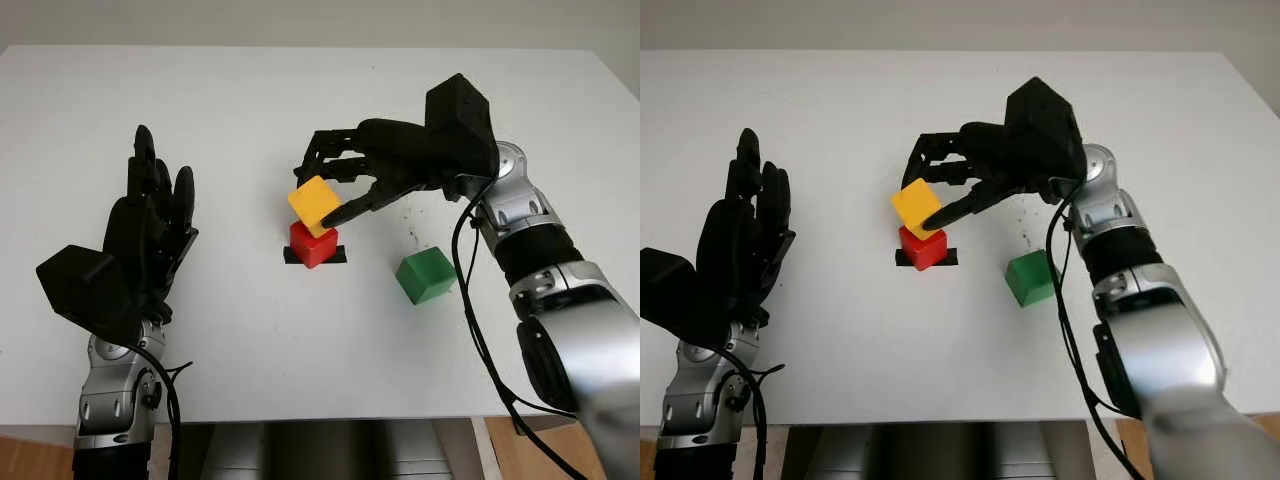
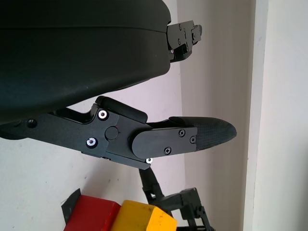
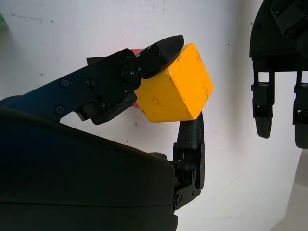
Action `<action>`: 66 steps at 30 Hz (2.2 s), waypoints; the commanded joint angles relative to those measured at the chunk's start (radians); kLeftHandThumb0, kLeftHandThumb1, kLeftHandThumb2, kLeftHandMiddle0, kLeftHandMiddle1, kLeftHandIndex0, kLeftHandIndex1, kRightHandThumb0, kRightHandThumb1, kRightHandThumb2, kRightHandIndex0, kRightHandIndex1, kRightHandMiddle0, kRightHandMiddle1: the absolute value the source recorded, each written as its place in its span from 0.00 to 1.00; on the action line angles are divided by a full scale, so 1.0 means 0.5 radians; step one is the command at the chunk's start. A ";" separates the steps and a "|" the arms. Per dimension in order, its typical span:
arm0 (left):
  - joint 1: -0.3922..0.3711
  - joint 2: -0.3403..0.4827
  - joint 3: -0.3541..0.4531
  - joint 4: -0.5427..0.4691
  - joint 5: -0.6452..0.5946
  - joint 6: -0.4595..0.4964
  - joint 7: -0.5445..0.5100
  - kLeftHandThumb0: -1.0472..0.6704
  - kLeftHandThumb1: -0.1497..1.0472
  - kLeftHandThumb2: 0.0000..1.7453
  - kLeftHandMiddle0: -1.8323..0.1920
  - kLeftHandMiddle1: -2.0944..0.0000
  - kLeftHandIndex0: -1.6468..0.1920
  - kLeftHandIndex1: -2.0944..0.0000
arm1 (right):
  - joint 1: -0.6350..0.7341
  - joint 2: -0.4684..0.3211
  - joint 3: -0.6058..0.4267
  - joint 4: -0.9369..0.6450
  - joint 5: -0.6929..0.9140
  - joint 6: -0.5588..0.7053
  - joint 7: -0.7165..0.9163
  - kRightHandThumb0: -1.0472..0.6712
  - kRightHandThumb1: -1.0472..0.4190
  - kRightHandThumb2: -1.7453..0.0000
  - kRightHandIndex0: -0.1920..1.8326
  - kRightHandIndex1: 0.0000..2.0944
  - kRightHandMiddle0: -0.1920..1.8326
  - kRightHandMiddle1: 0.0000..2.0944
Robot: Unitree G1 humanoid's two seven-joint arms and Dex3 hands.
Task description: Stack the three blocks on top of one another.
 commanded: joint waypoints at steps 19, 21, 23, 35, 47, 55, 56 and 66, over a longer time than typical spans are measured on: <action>0.005 0.010 -0.008 -0.024 0.012 0.001 0.011 0.22 1.00 0.28 1.00 0.98 0.98 0.97 | -0.100 0.072 -0.070 0.168 -0.022 -0.054 0.008 0.34 0.11 0.97 0.22 0.03 0.29 0.79; 0.007 0.014 -0.007 -0.019 0.017 -0.007 0.008 0.22 1.00 0.28 1.00 0.98 0.98 0.97 | -0.098 0.061 -0.059 0.171 -0.044 -0.060 -0.007 0.33 0.11 0.97 0.22 0.03 0.30 0.79; 0.011 0.013 -0.007 -0.029 0.022 0.002 0.013 0.22 1.00 0.28 1.00 0.98 0.97 0.97 | -0.096 0.051 -0.061 0.175 -0.056 -0.072 -0.013 0.34 0.11 0.97 0.22 0.03 0.30 0.79; 0.009 0.006 -0.004 -0.035 0.009 0.012 0.006 0.22 1.00 0.28 1.00 0.98 0.98 0.97 | -0.104 -0.006 -0.051 0.169 -0.134 -0.126 -0.030 0.36 0.09 0.97 0.20 0.02 0.28 0.76; 0.019 0.016 0.000 -0.034 0.008 0.001 -0.009 0.21 1.00 0.28 1.00 0.98 0.98 0.97 | -0.094 -0.011 -0.038 0.167 -0.151 -0.126 0.002 0.36 0.09 0.97 0.21 0.03 0.28 0.76; 0.017 0.001 0.002 -0.033 0.010 0.002 0.007 0.22 1.00 0.28 1.00 0.99 0.98 0.97 | -0.118 -0.049 0.070 0.151 -0.248 -0.203 0.181 0.23 0.12 0.97 0.14 0.01 0.13 0.48; 0.019 0.004 -0.001 -0.039 0.012 0.009 0.008 0.22 1.00 0.28 1.00 0.98 0.98 0.97 | -0.115 -0.052 0.078 0.147 -0.257 -0.230 0.186 0.22 0.12 0.97 0.14 0.01 0.13 0.42; 0.024 0.013 -0.005 -0.040 0.026 0.004 0.007 0.21 1.00 0.28 1.00 0.99 0.98 0.97 | -0.066 -0.086 0.005 0.018 -0.141 -0.265 0.211 0.13 0.15 0.97 0.00 0.00 0.00 0.05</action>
